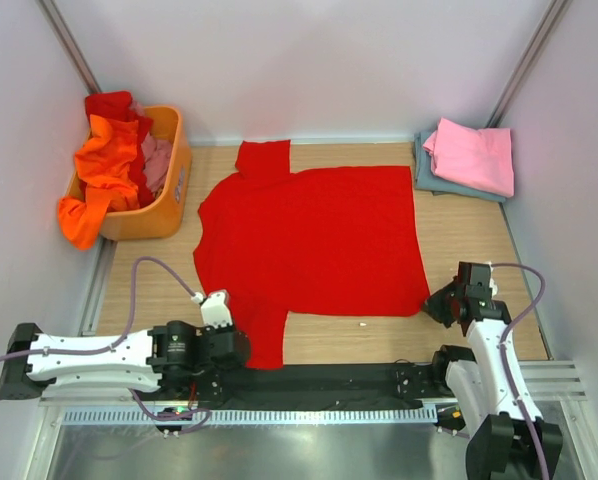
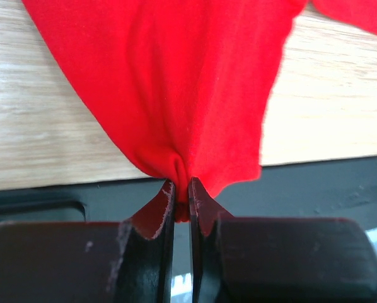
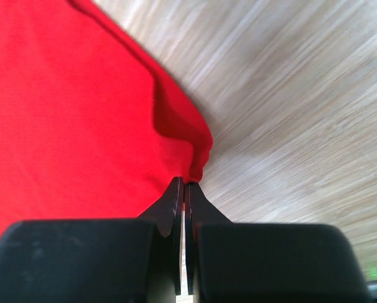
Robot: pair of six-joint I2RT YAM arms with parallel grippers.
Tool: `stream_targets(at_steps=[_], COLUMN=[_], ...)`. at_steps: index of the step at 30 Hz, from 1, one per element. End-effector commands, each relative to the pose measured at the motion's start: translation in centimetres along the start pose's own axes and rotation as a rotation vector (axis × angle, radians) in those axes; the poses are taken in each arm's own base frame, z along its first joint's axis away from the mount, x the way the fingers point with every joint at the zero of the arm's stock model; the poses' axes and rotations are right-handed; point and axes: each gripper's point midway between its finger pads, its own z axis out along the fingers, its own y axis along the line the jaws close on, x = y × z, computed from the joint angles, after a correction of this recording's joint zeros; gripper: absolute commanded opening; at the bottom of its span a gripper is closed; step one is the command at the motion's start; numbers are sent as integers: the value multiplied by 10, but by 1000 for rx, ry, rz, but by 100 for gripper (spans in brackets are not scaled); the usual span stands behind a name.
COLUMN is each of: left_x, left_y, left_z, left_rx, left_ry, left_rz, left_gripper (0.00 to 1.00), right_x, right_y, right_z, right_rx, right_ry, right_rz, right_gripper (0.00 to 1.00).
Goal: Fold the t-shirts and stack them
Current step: Fold the tshirt
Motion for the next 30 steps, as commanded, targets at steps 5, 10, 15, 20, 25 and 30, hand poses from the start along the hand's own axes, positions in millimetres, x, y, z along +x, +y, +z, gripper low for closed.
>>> stream_targets(at_steps=[5, 10, 15, 20, 25, 30], left_x=[-1, 8, 6, -14, -52, -98], left_y=[-1, -17, -34, -57, -64, -72], left_z=[-28, -33, -45, -58, -62, -52], left_rx=[-10, 24, 19, 45, -11, -63], left_ry=[72, 129, 155, 108, 134, 152], left_rz=[6, -22, 4, 127, 189, 267], left_gripper=[0, 0, 0, 4, 0, 0], right_x=[-10, -9, -5, -19, -32, -50], right_y=[14, 19, 20, 37, 57, 78], right_z=[-46, -72, -88, -93, -81, -70], right_rx=[-57, -97, -113, -165, -176, -194], right_ry=[-58, -91, -87, -128, -93, -94], right_rz=[-41, -33, -48, -72, -95, -129], right_gripper=[1, 1, 1, 1, 1, 1])
